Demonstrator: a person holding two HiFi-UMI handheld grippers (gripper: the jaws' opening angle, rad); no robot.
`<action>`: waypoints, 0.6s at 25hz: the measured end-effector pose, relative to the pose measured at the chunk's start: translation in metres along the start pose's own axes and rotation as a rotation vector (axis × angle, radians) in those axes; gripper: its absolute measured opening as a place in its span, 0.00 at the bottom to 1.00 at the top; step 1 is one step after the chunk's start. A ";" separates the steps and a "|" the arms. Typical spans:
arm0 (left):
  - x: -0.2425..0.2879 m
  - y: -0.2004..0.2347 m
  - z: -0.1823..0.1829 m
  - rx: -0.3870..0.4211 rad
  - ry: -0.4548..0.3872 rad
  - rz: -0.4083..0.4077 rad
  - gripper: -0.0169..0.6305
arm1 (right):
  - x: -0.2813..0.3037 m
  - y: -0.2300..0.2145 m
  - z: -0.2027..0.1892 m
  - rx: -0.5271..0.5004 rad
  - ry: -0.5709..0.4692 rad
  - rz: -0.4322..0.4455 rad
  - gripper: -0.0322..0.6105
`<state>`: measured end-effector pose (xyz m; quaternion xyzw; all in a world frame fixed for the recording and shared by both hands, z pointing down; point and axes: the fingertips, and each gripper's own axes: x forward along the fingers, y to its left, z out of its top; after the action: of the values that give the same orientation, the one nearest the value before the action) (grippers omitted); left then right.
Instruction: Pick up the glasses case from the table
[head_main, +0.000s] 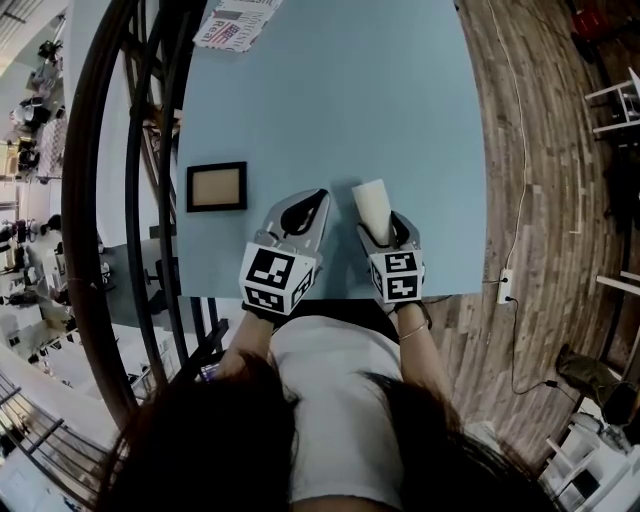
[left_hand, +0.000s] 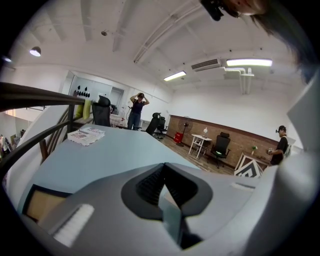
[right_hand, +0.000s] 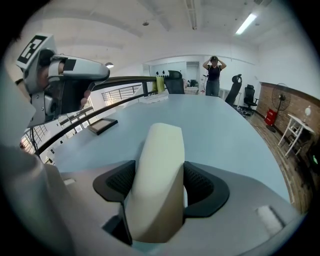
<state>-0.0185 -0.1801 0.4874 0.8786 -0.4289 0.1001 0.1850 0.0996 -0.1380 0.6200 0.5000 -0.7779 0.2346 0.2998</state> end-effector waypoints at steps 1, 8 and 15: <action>-0.001 0.001 0.001 0.001 -0.004 0.003 0.12 | -0.001 -0.001 0.004 -0.003 -0.009 -0.002 0.52; -0.007 0.004 0.015 0.010 -0.039 0.034 0.11 | -0.013 -0.010 0.041 -0.029 -0.095 -0.011 0.52; -0.017 0.007 0.033 0.027 -0.085 0.071 0.11 | -0.030 -0.016 0.083 -0.060 -0.194 -0.020 0.52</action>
<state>-0.0337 -0.1853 0.4533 0.8686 -0.4658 0.0749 0.1513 0.1047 -0.1801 0.5413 0.5187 -0.8051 0.1587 0.2400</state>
